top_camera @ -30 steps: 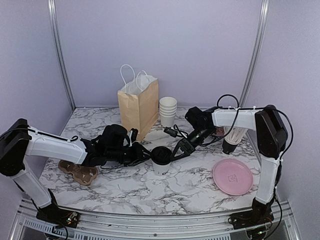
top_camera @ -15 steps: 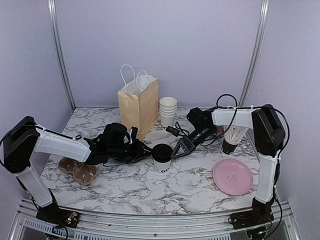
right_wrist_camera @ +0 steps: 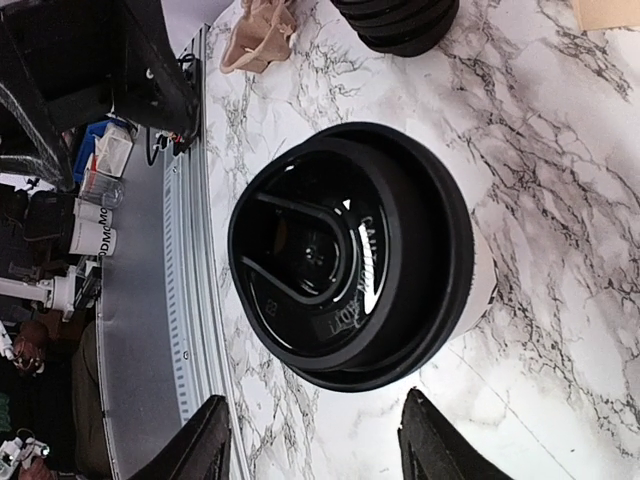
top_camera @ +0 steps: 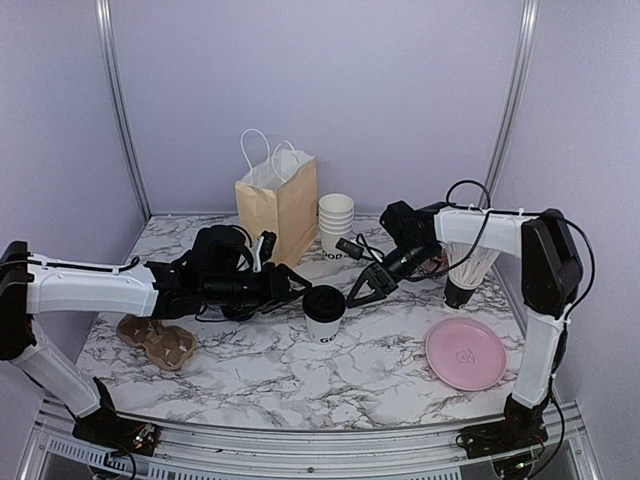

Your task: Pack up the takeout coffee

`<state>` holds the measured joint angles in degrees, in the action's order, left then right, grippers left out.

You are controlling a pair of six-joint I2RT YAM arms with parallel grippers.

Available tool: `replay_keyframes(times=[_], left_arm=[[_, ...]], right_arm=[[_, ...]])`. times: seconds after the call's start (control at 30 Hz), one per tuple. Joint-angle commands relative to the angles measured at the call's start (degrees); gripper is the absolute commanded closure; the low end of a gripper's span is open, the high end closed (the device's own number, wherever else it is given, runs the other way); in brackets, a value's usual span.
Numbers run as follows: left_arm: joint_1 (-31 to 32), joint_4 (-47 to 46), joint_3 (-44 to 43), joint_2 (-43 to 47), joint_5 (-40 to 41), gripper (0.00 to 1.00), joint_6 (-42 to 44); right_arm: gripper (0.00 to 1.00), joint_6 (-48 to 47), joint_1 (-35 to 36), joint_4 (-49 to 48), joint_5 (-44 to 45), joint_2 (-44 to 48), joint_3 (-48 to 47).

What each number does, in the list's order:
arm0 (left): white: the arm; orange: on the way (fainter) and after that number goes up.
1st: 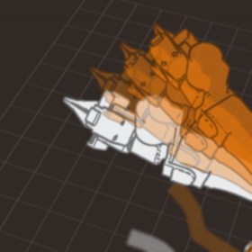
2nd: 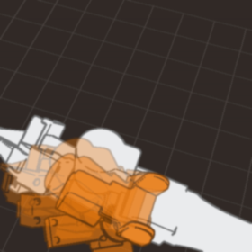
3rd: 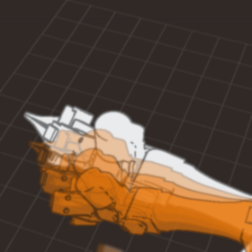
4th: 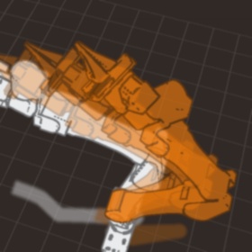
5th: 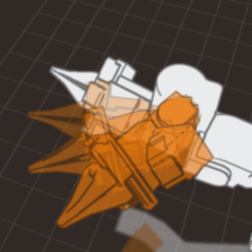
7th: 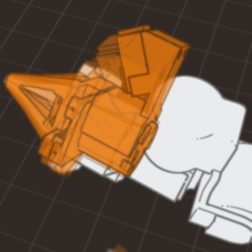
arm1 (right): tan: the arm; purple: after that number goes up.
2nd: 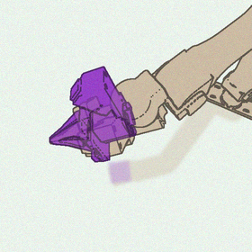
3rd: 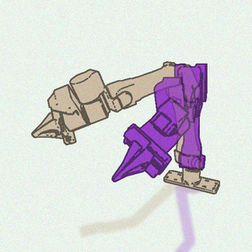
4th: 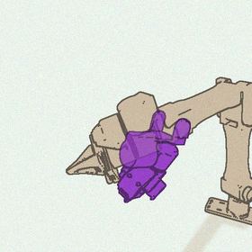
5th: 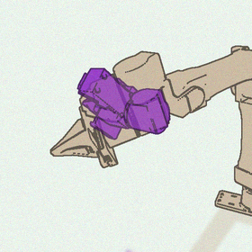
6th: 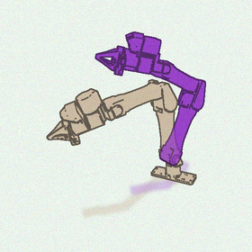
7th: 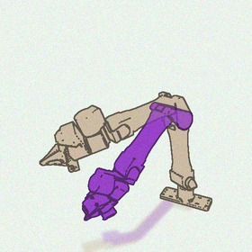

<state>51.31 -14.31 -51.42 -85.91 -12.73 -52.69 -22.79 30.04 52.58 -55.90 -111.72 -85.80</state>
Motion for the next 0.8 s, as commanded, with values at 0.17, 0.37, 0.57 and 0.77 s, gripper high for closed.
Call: replay_keyframes(times=[0.17, 0.37, 0.57, 0.77], left_arm=[[-4.65, 5.74, -6.69, -6.2, 6.81, 0.48, 8.75], [-5.07, 0.06, -8.03, -10.83, 0.13, 0.47, 9.18], [-4.07, -2.86, -5.57, -10.4, -1.83, 0.51, 7.71], [-2.5, -3.1, -0.93, -6.69, -1.0, 0.56, 5.63]], right_arm=[[0.48, 0.37, -0.45, -1.23, 4.71, 0.7, -3.68], [0.55, 0.19, -0.47, -1.13, 4.97, -2.03, -6.02], [0.59, 1.2, -0.42, -2.12, 6.43, -4.37, -9.22], [0.6, 2.61, -0.42, -2.4, 6.94, -7.1, -12.22]])
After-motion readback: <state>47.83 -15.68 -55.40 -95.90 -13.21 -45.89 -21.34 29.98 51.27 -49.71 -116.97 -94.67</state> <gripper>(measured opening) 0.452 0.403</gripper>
